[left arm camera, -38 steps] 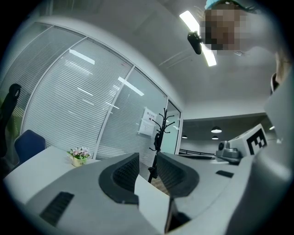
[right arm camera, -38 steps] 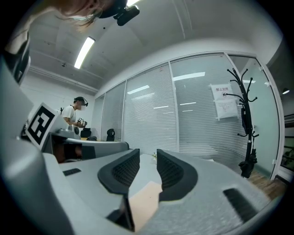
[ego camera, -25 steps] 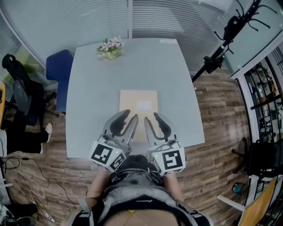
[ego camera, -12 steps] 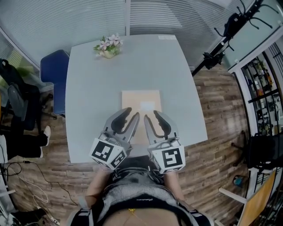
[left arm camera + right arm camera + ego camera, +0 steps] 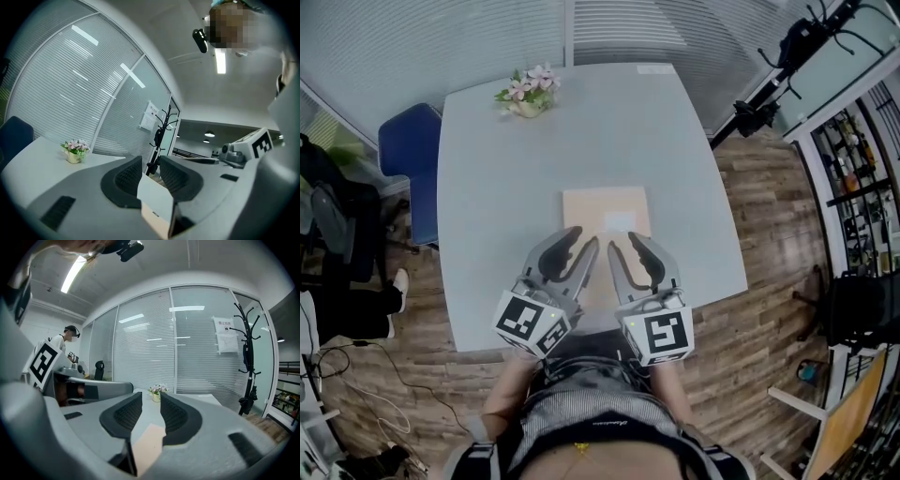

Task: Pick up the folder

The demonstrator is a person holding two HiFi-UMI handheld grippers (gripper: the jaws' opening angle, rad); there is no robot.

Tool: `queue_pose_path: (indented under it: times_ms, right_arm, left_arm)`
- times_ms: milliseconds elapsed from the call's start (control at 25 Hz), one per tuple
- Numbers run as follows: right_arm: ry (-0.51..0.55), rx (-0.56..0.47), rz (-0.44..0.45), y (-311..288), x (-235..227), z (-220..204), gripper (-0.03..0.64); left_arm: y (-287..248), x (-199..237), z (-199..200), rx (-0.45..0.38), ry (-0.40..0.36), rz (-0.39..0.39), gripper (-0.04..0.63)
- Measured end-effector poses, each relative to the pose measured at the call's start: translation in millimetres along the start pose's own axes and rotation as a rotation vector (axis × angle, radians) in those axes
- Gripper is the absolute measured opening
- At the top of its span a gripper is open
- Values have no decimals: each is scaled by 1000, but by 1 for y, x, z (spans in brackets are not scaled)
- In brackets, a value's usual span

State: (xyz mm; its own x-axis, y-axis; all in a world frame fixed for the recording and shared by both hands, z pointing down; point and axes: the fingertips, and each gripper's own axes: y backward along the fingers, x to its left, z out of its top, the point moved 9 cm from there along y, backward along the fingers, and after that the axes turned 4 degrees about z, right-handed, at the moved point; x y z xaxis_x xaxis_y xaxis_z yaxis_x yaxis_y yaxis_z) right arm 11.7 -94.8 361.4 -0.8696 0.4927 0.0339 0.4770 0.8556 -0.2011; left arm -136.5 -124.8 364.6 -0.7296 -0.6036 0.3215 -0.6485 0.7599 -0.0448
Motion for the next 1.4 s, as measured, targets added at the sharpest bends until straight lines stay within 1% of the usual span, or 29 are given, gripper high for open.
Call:
queue_pose_path:
  times_ms: [200, 360, 600, 800, 1160, 1400]
  right_arm:
    - [-14, 14, 14, 0, -7, -3, 123]
    - [-9, 11, 46, 1, -19, -1, 123]
    - [-2, -4, 89, 9, -39, 3, 123]
    - [-3, -22, 118, 13, -51, 2, 123]
    - [-12, -4, 136, 18, -66, -8, 123]
    - [-17, 39, 144, 14, -70, -21, 124]
  left_arm:
    - [-3, 1, -4, 13, 5, 29, 95]
    - [-9, -3, -9, -12, -2, 51, 95]
    - [-17, -17, -9, -28, -6, 113, 95]
    - [-21, -28, -4, -17, -10, 163, 95]
    - [-28, -35, -15, -14, -15, 187, 95]
    - [-31, -31, -29, -9, -26, 192, 95]
